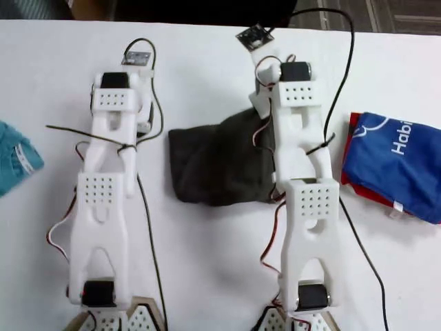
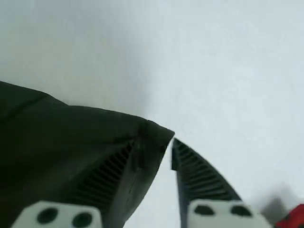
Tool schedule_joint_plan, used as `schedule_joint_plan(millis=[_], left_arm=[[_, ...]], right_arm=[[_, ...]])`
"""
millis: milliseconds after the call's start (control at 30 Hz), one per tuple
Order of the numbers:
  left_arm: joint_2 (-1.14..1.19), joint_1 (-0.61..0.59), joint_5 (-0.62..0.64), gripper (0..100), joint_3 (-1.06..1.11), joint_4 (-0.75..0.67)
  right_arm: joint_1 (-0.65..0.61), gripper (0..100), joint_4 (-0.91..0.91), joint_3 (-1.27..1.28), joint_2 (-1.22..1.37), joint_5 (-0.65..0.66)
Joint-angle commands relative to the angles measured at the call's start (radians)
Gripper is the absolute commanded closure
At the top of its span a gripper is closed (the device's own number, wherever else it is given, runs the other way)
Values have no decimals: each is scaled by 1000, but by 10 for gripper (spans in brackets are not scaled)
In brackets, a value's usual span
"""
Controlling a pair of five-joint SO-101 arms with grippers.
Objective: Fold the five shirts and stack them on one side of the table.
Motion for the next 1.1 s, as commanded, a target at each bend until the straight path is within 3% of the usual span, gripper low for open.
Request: schedule_joint_plan(millis=[0,133,300,533,833,1067], left_arm=[[-9,-26,6,975,-13,-5],[-23,25,6,975,-15,40],[-120,71,5,975,-15,94],[-241,143,2,975,-12,121],[-238,252,3,975,-13,104],[-189,279,2,975,-13,91]], right_arm=[[12,789,128,-112,-125,-3],[18,995,163,-57,-177,-110],[51,976,165,157,-248,-180],[90,977,131,612,-493,-130],[61,977,-240,1390,-928,-109],[48,977,-409,1640,-1026,-112]])
